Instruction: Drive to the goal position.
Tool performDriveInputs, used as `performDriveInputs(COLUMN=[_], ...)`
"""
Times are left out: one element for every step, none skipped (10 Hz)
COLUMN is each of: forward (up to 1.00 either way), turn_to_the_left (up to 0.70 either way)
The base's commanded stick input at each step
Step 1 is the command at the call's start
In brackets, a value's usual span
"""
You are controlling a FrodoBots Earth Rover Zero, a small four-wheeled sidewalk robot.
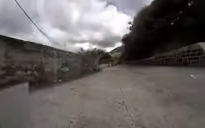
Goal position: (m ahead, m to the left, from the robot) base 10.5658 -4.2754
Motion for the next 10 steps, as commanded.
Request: performDriveInputs(forward=[0.5,0.5,0.5,0.5,0.5,0.5,0.5,0.5,0.5,0.5], turn_to_the_left=[-0.07,0.0,0.0,0.0,0.0,0.0,-0.02,-0.17,-0.27,-0.27])
